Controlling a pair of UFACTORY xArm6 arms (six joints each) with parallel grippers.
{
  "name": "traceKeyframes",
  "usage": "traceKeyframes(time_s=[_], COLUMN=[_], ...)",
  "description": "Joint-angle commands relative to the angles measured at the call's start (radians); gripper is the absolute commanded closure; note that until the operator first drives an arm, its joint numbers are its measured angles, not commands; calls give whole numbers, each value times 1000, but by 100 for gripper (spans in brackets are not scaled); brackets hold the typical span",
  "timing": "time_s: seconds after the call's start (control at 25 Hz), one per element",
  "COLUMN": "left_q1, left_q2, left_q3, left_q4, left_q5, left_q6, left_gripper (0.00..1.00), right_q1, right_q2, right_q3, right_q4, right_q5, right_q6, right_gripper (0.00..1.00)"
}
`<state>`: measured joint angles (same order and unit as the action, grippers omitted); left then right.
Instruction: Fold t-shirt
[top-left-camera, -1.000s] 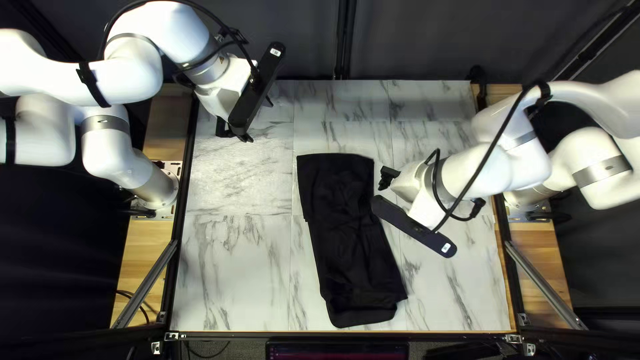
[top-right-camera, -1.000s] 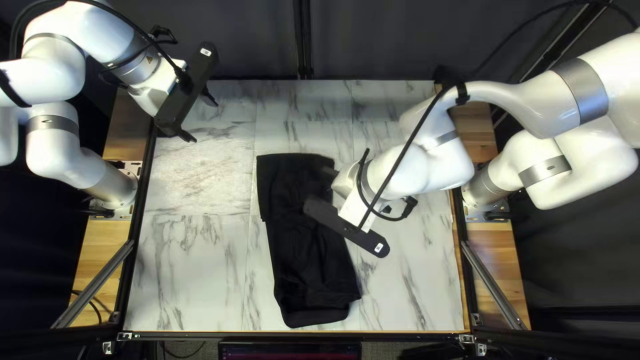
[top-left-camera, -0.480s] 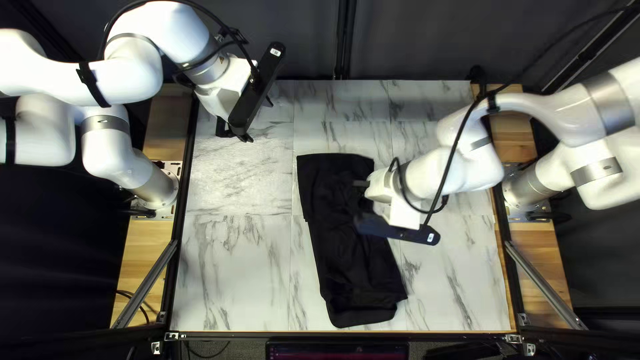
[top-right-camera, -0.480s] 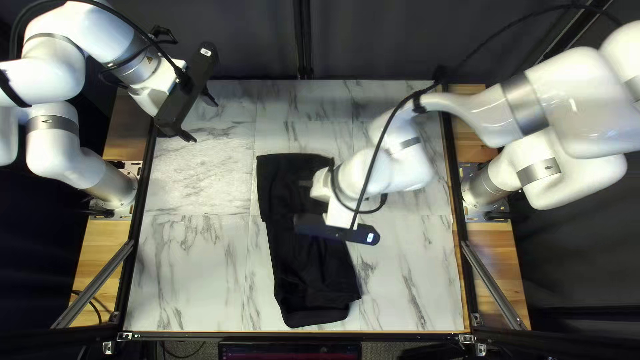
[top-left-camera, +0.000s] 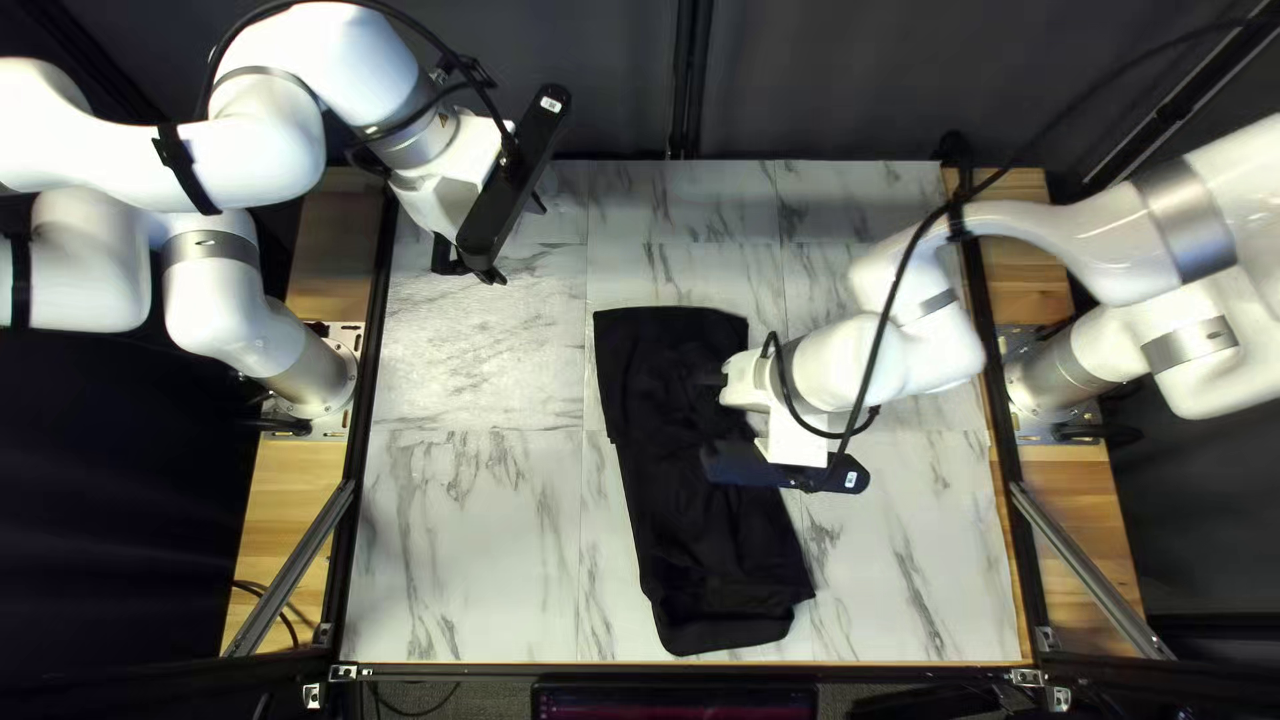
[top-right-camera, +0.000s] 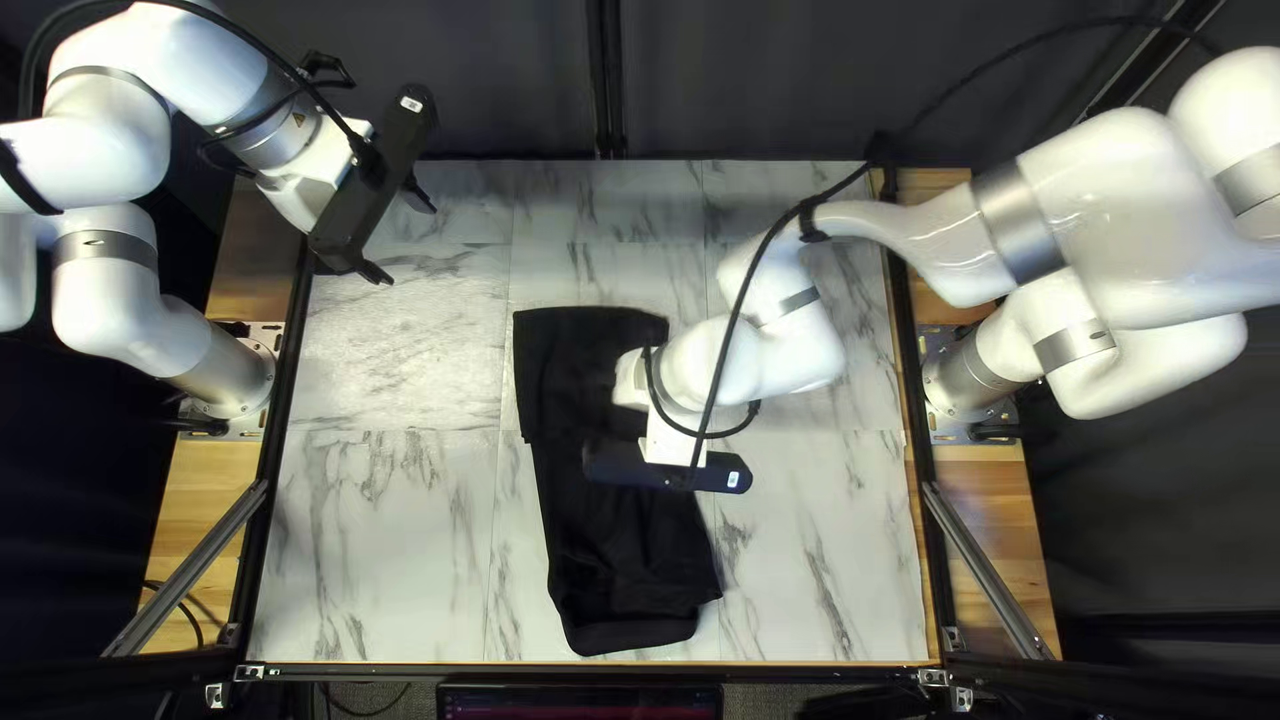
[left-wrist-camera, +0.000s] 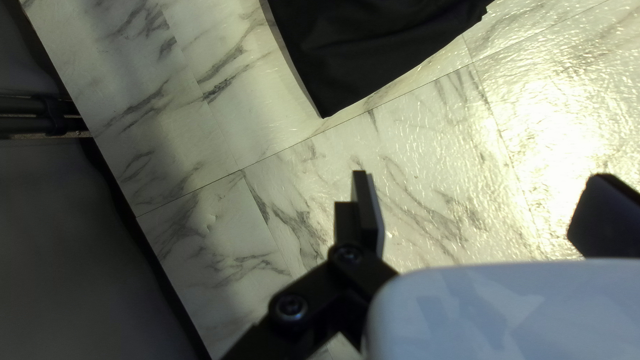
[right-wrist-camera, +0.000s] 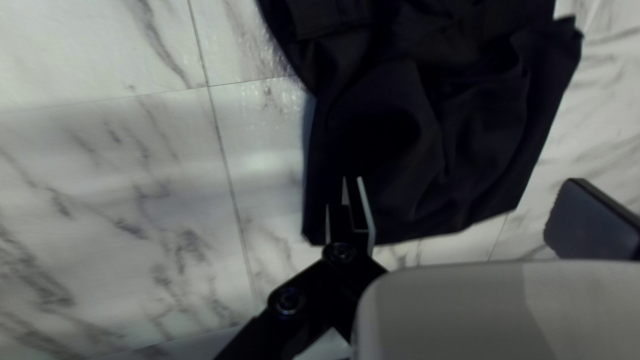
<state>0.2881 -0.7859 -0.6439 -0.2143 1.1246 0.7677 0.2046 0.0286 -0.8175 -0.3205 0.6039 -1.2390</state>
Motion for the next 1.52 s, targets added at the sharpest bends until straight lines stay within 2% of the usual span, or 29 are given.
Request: traceKeyframes(time_s=[0.04, 0.12, 0.28, 0.48, 0.72, 0.96, 1.44, 1.52], left_q1=[0, 0, 0, 0, 0, 0, 0, 0], left_q2=[0, 0, 0, 0, 0, 0, 0, 0], left_q3=[0, 0, 0, 0, 0, 0, 0, 0], left_q4=[0, 0, 0, 0, 0, 0, 0, 0], left_q5=[0, 0, 0, 0, 0, 0, 0, 0], left_q6=[0, 0, 0, 0, 0, 0, 0, 0], left_gripper=[0, 0, 0, 0, 0, 0, 0, 0], right_q1=[0, 0, 12, 26, 37, 48, 42, 43], right_q2=[1, 2, 96, 160, 193, 316, 337, 344], right_q3=[1, 3, -101, -165, -184, -280, -300, -301], right_q4=[1, -7, -48, -96, -121, -141, -133, -134], right_q5=[-2, -6, 67, 149, 173, 182, 196, 194], right_q6=[-4, -5, -48, -56, -57, -81, -117, -117], right_gripper=[0, 0, 0, 0, 0, 0, 0, 16])
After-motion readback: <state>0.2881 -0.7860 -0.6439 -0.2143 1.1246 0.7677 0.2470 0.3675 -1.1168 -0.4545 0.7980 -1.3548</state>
